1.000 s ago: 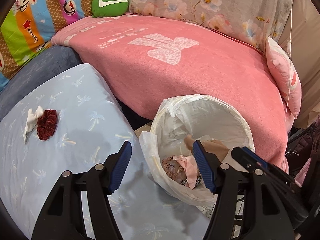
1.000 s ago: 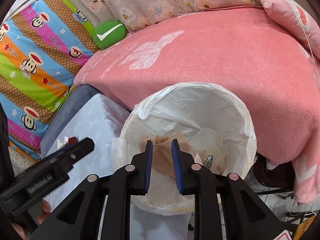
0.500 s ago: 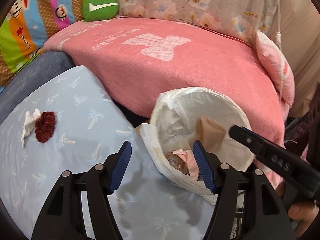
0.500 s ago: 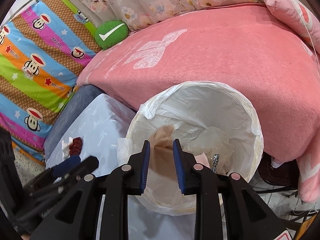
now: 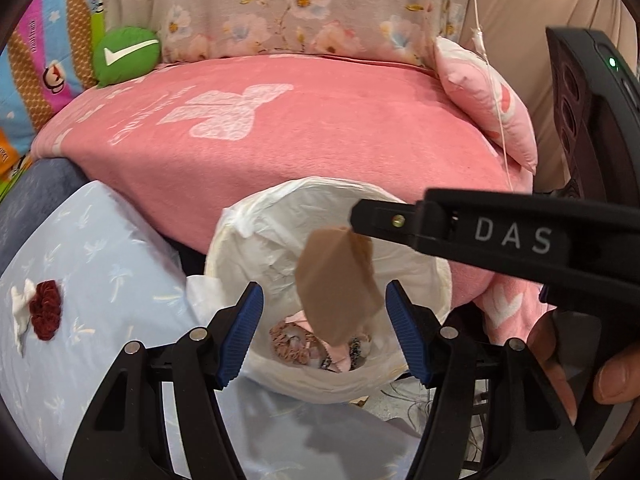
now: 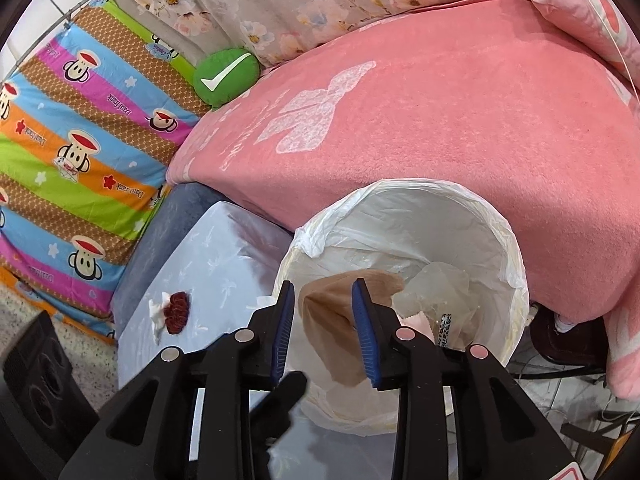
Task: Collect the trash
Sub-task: 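Open the left gripper to drop the pink cloth while the right drops the stocking, then move both grippers back over the white glove and dark red scrunchie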
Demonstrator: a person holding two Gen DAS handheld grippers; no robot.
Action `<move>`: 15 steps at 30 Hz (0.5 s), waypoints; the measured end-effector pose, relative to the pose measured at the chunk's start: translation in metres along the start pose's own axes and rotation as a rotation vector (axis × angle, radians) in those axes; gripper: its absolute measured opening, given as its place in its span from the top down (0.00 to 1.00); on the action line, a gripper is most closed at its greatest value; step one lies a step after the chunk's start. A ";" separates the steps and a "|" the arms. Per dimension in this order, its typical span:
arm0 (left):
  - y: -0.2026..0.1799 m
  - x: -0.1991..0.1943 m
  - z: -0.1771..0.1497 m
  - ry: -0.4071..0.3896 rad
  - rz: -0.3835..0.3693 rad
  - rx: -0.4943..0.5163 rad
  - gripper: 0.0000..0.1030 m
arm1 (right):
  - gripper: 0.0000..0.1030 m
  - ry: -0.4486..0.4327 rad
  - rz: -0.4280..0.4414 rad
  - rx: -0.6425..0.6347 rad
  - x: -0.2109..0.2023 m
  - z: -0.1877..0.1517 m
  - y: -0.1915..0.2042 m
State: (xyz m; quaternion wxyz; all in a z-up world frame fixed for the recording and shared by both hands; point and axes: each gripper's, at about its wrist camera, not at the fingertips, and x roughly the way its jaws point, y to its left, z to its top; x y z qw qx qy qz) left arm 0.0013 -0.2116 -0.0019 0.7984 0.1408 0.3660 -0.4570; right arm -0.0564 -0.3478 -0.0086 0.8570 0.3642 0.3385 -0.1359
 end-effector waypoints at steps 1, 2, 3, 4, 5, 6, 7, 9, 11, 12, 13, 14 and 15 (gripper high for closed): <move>-0.001 0.002 0.001 -0.001 -0.007 -0.004 0.41 | 0.69 0.006 0.010 0.008 0.000 0.001 -0.001; -0.001 0.005 0.001 0.000 -0.017 -0.008 0.48 | 0.69 0.013 0.018 0.016 -0.001 0.001 -0.002; -0.001 0.009 0.002 0.008 -0.019 -0.014 0.59 | 0.69 0.023 0.032 0.029 -0.002 0.002 -0.003; 0.000 0.013 0.002 0.019 -0.015 -0.019 0.66 | 0.68 0.030 0.046 0.040 -0.004 0.002 -0.005; 0.001 0.018 0.003 0.034 -0.013 -0.028 0.78 | 0.67 0.032 0.054 0.048 -0.006 0.002 -0.007; 0.004 0.023 0.002 0.049 -0.003 -0.043 0.87 | 0.66 0.029 0.054 0.053 -0.009 0.002 -0.007; 0.007 0.026 0.002 0.059 0.008 -0.059 0.92 | 0.65 0.024 0.048 0.050 -0.012 0.002 -0.008; 0.014 0.029 0.000 0.068 0.029 -0.093 0.96 | 0.60 0.013 0.032 0.045 -0.017 0.003 -0.009; 0.021 0.028 -0.002 0.080 0.028 -0.124 0.96 | 0.56 0.006 -0.012 0.021 -0.017 0.005 -0.010; 0.024 0.026 -0.003 0.089 0.029 -0.131 0.95 | 0.56 0.004 -0.037 0.005 -0.017 0.006 -0.010; 0.027 0.024 -0.004 0.098 0.040 -0.139 0.95 | 0.56 -0.002 -0.046 0.000 -0.016 0.007 -0.012; 0.028 0.023 -0.004 0.102 0.051 -0.143 0.95 | 0.54 -0.011 -0.046 -0.004 -0.015 0.007 -0.014; 0.031 0.020 -0.007 0.102 0.066 -0.146 0.95 | 0.52 -0.013 -0.093 -0.038 -0.009 0.006 -0.014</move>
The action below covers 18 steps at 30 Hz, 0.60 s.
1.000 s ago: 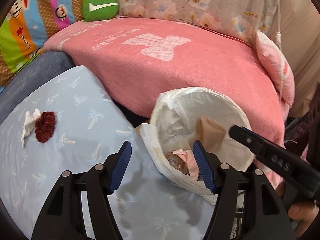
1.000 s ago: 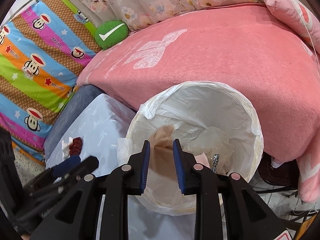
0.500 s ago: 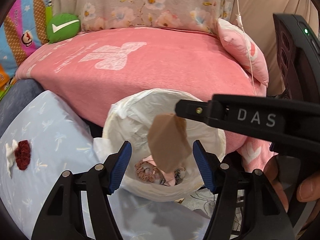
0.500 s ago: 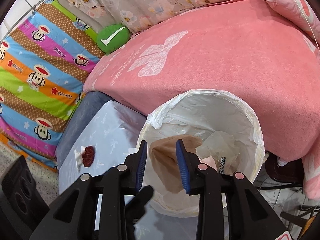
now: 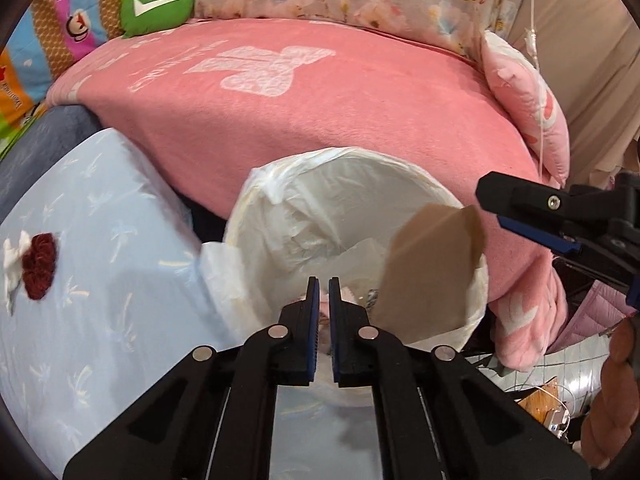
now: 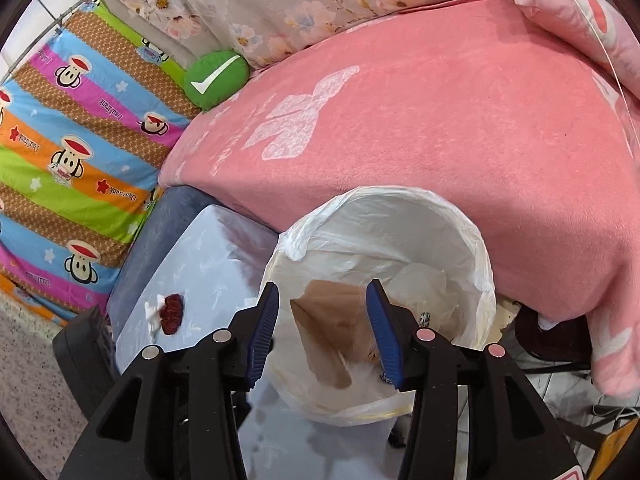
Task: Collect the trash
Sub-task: 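Move both grippers back over the white glove and dark red scrunchie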
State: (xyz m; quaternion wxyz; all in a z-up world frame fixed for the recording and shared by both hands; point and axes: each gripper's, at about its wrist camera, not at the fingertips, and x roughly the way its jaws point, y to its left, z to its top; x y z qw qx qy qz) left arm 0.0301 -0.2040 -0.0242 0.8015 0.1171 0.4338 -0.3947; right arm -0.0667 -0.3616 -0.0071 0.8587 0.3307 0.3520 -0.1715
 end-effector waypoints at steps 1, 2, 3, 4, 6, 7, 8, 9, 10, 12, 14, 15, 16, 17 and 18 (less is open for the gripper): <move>0.004 -0.003 -0.002 -0.006 0.011 -0.006 0.95 | 0.49 0.021 -0.099 -0.066 0.011 -0.002 0.003; 0.007 -0.006 -0.003 -0.009 0.022 -0.014 0.95 | 0.49 0.054 -0.184 -0.114 0.020 -0.003 0.005; 0.012 -0.010 -0.005 -0.012 0.038 -0.024 0.95 | 0.49 0.067 -0.177 -0.106 0.021 -0.006 0.004; 0.016 -0.012 -0.005 -0.015 0.047 -0.028 0.95 | 0.49 0.045 -0.096 -0.067 0.014 -0.007 0.001; 0.025 -0.016 -0.007 -0.022 0.077 -0.043 0.90 | 0.49 0.022 -0.136 -0.098 0.013 -0.007 0.005; 0.030 -0.018 -0.007 -0.024 0.093 -0.052 0.86 | 0.49 0.034 -0.196 -0.161 0.017 -0.007 0.011; 0.033 -0.020 -0.006 -0.028 0.105 -0.063 0.80 | 0.49 0.036 -0.194 -0.175 0.018 -0.006 0.013; 0.038 -0.023 -0.006 -0.038 0.113 -0.072 0.73 | 0.49 0.033 -0.150 -0.160 0.015 -0.005 0.013; 0.041 -0.026 -0.006 -0.047 0.120 -0.077 0.69 | 0.49 0.035 -0.110 -0.140 0.013 -0.004 0.014; 0.047 -0.032 -0.007 -0.069 0.141 -0.090 0.51 | 0.49 0.028 -0.103 -0.141 0.011 -0.003 0.019; 0.054 -0.038 -0.007 -0.088 0.159 -0.097 0.50 | 0.48 0.024 -0.104 -0.163 0.012 -0.004 0.028; 0.058 -0.039 -0.007 -0.092 0.167 -0.099 0.50 | 0.48 0.029 -0.099 -0.170 0.014 -0.006 0.033; 0.062 -0.041 -0.007 -0.094 0.173 -0.105 0.50 | 0.48 0.033 -0.096 -0.175 0.016 -0.007 0.038; 0.066 -0.042 -0.007 -0.095 0.178 -0.114 0.50 | 0.48 0.036 -0.093 -0.180 0.017 -0.008 0.042; 0.071 -0.043 -0.008 -0.097 0.182 -0.123 0.50 | 0.48 0.038 -0.086 -0.186 0.019 -0.010 0.047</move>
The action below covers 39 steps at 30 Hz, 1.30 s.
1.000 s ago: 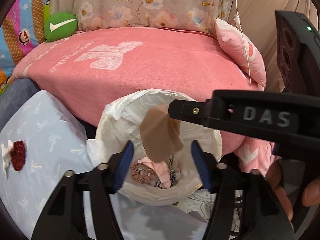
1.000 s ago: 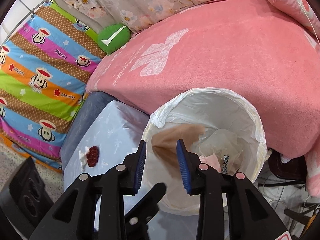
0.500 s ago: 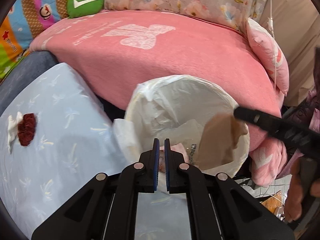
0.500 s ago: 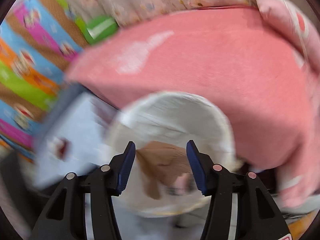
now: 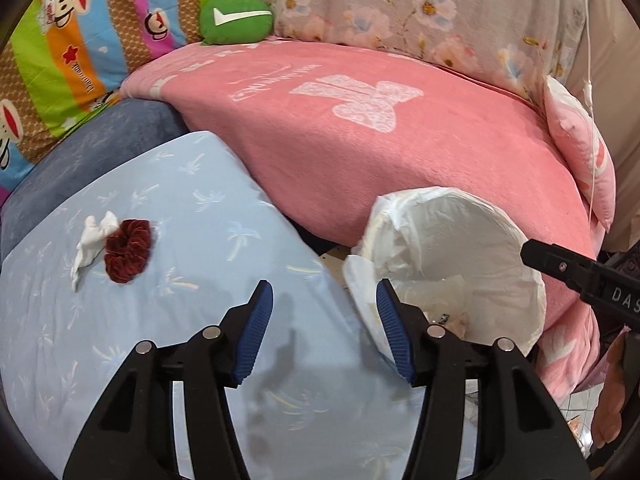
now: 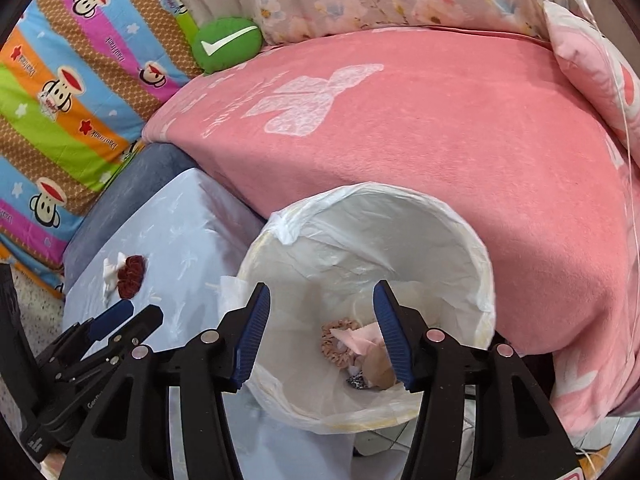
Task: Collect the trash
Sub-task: 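Move both grippers back over the white glove and dark red scrunchie, then grasp the white glove with the left gripper while the right grasps the dark red scrunchie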
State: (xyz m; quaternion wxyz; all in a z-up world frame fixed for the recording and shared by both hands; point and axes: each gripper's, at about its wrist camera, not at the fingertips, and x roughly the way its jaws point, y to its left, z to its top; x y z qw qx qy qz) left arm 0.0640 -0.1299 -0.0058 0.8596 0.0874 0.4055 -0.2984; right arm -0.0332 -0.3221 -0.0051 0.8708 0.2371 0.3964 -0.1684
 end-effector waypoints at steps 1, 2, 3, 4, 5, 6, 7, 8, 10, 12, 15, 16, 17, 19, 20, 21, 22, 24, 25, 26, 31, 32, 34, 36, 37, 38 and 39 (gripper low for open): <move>0.005 0.000 0.000 -0.002 0.006 -0.007 0.50 | 0.48 0.001 0.006 -0.007 0.002 0.000 0.005; 0.010 -0.001 0.000 -0.003 0.015 -0.014 0.50 | 0.47 0.002 0.011 -0.014 0.004 0.000 0.011; 0.016 -0.001 0.000 -0.003 0.024 -0.021 0.50 | 0.47 0.006 0.015 -0.025 0.007 0.001 0.017; 0.023 -0.001 0.000 -0.003 0.031 -0.030 0.49 | 0.47 0.009 0.020 -0.034 0.009 0.001 0.023; 0.030 -0.001 0.000 -0.003 0.040 -0.041 0.47 | 0.47 0.012 0.025 -0.043 0.012 0.000 0.030; 0.037 -0.001 0.000 -0.006 0.049 -0.052 0.45 | 0.47 0.017 0.031 -0.055 0.015 0.000 0.038; 0.043 -0.001 0.000 -0.007 0.056 -0.059 0.44 | 0.47 0.021 0.036 -0.064 0.019 0.000 0.045; 0.050 -0.001 0.000 -0.008 0.064 -0.068 0.44 | 0.47 0.026 0.042 -0.076 0.023 0.000 0.053; 0.065 -0.001 0.000 -0.008 0.085 -0.082 0.44 | 0.47 0.037 0.049 -0.095 0.031 0.000 0.068; 0.079 0.000 0.000 -0.008 0.107 -0.093 0.44 | 0.47 0.046 0.060 -0.118 0.039 0.000 0.085; 0.105 0.000 0.000 -0.010 0.140 -0.119 0.41 | 0.47 0.059 0.072 -0.155 0.054 0.000 0.113; 0.112 0.000 0.000 -0.011 0.148 -0.127 0.40 | 0.47 0.064 0.077 -0.168 0.059 -0.001 0.122; 0.122 0.000 0.000 -0.011 0.159 -0.136 0.40 | 0.46 0.068 0.081 -0.179 0.064 -0.001 0.132; 0.140 0.001 0.000 -0.010 0.176 -0.152 0.40 | 0.46 0.078 0.092 -0.206 0.076 -0.001 0.154; 0.149 0.002 0.000 -0.008 0.184 -0.161 0.40 | 0.45 0.081 0.096 -0.217 0.080 -0.001 0.163; 0.161 0.004 0.000 -0.006 0.195 -0.172 0.39 | 0.45 0.085 0.101 -0.230 0.086 -0.001 0.174; 0.169 0.004 0.000 -0.005 0.203 -0.180 0.39 | 0.45 0.089 0.106 -0.242 0.092 -0.002 0.184; 0.189 0.006 0.001 -0.003 0.222 -0.199 0.35 | 0.45 0.101 0.115 -0.268 0.105 -0.002 0.205; 0.195 0.007 0.001 -0.004 0.229 -0.208 0.34 | 0.45 0.106 0.119 -0.280 0.111 -0.003 0.215; 0.205 0.008 0.001 -0.004 0.238 -0.219 0.31 | 0.45 0.109 0.124 -0.290 0.118 -0.003 0.225; 0.242 0.022 0.003 0.010 0.264 -0.260 0.22 | 0.45 0.140 0.141 -0.327 0.152 -0.006 0.266; 0.247 0.025 0.004 0.015 0.264 -0.264 0.22 | 0.45 0.146 0.144 -0.330 0.159 -0.006 0.273; 0.258 0.033 0.006 0.028 0.262 -0.276 0.22 | 0.45 0.155 0.148 -0.338 0.171 -0.006 0.287; 0.265 0.039 0.007 0.036 0.250 -0.291 0.22 | 0.45 0.161 0.147 -0.347 0.184 -0.007 0.299; 0.268 0.042 0.008 0.039 0.244 -0.299 0.22 | 0.45 0.164 0.147 -0.351 0.188 -0.008 0.303; 0.270 0.044 0.009 0.040 0.237 -0.304 0.22 | 0.45 0.167 0.147 -0.355 0.192 -0.007 0.306; 0.273 0.047 0.010 0.042 0.230 -0.308 0.22 | 0.45 0.169 0.145 -0.357 0.197 -0.007 0.310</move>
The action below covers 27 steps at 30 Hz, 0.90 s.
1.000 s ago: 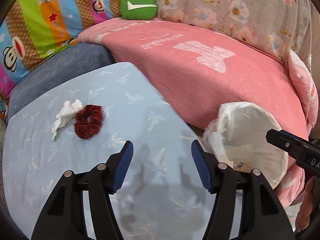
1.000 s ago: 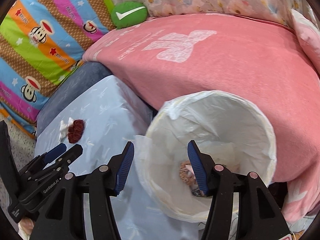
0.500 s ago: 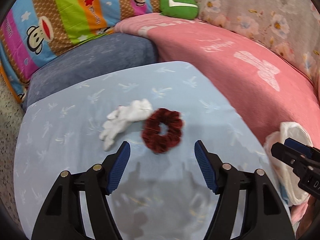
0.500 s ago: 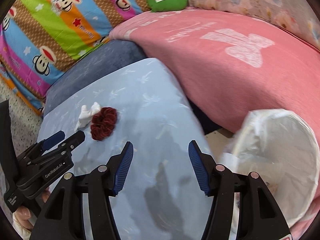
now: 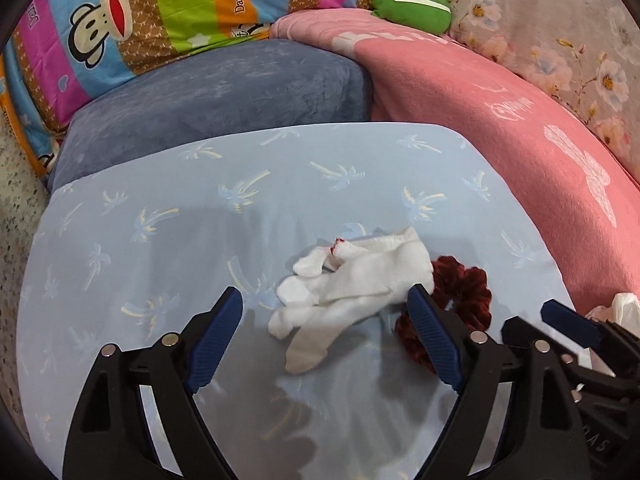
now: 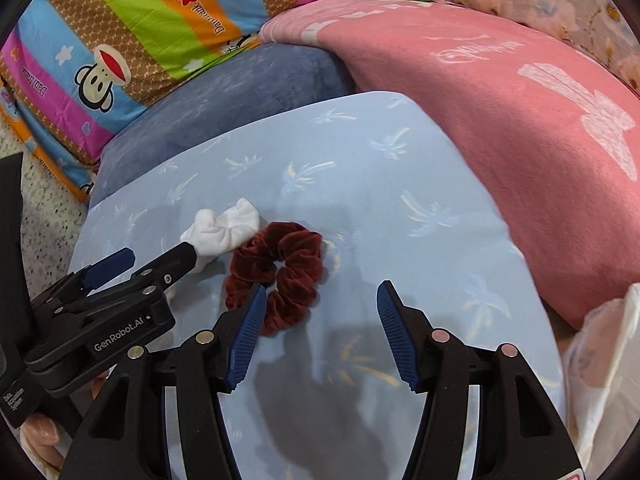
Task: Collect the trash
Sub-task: 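Grasp the white glove with the left gripper while the right grasps the dark red scrunchie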
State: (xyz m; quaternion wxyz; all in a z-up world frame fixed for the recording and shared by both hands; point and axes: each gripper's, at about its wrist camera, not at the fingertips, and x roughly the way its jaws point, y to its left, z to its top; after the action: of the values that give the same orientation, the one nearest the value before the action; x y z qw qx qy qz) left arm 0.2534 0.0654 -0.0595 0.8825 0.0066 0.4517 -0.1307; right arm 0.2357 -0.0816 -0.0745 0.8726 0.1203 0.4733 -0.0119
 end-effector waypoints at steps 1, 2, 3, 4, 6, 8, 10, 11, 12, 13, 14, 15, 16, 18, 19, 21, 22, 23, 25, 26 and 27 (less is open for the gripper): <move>0.000 0.003 0.001 0.002 -0.003 -0.003 0.22 | 0.45 0.002 -0.001 0.000 0.004 0.002 0.001; 0.001 0.006 0.003 0.005 -0.006 -0.005 0.22 | 0.45 0.005 -0.003 0.001 0.009 0.003 0.002; 0.002 0.009 0.004 0.011 -0.013 -0.010 0.22 | 0.45 0.009 -0.005 0.002 0.013 0.005 0.003; 0.003 0.012 0.005 0.014 -0.016 -0.015 0.22 | 0.45 0.010 -0.009 0.003 0.017 0.006 0.003; 0.006 0.019 0.007 0.024 -0.030 -0.033 0.22 | 0.45 0.015 -0.015 0.004 0.024 0.007 0.004; 0.009 0.025 0.008 0.038 -0.048 -0.056 0.22 | 0.45 0.019 -0.019 0.003 0.030 0.007 0.004; 0.011 0.031 0.007 0.052 -0.062 -0.072 0.22 | 0.45 0.023 -0.024 -0.004 0.035 0.006 0.004; 0.012 0.034 0.007 0.060 -0.069 -0.080 0.22 | 0.45 0.026 -0.027 -0.008 0.037 0.006 0.004; 0.013 0.037 0.006 0.070 -0.076 -0.089 0.22 | 0.45 0.029 -0.028 -0.012 0.040 0.006 0.005; 0.014 0.039 0.005 0.078 -0.083 -0.096 0.22 | 0.45 0.032 -0.028 -0.014 0.042 0.005 0.005; 0.013 0.039 0.005 0.073 -0.081 -0.099 0.22 | 0.45 0.034 -0.029 -0.016 0.043 0.003 0.005; 0.012 0.038 0.003 0.070 -0.077 -0.093 0.22 | 0.46 0.030 -0.035 -0.022 0.044 0.002 0.006; 0.011 0.038 0.004 0.068 -0.074 -0.090 0.22 | 0.47 0.024 -0.044 -0.032 0.044 0.001 0.008; 0.010 0.037 0.003 0.066 -0.076 -0.086 0.24 | 0.50 0.018 -0.059 -0.054 0.044 -0.001 0.011; 0.010 0.036 0.002 0.065 -0.080 -0.084 0.26 | 0.53 0.016 -0.060 -0.061 0.044 -0.001 0.012; 0.008 0.033 -0.001 0.063 -0.090 -0.074 0.36 | 0.58 0.015 -0.058 -0.069 0.043 -0.003 0.012; 0.006 0.033 -0.001 0.064 -0.092 -0.066 0.39 | 0.64 0.017 -0.052 -0.071 0.043 -0.004 0.013; 0.004 0.032 -0.002 0.064 -0.094 -0.058 0.47 | 0.70 0.019 -0.044 -0.072 0.041 -0.005 0.012; 0.001 0.030 -0.004 0.066 -0.110 -0.045 0.65 | 0.78 0.028 -0.026 -0.071 0.039 -0.008 0.011; 0.000 0.030 -0.004 0.074 -0.118 -0.041 0.79 | 0.79 0.029 -0.025 -0.073 0.038 -0.010 0.012; -0.002 0.030 -0.005 0.079 -0.124 -0.038 0.83 | 0.80 0.031 -0.024 -0.073 0.036 -0.012 0.012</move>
State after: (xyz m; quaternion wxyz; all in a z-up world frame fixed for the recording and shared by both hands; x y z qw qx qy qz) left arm 0.2652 0.0574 -0.0861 0.8542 -0.0333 0.4880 -0.1762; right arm 0.2468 -0.0638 -0.1080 0.8688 0.0829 0.4882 -0.0032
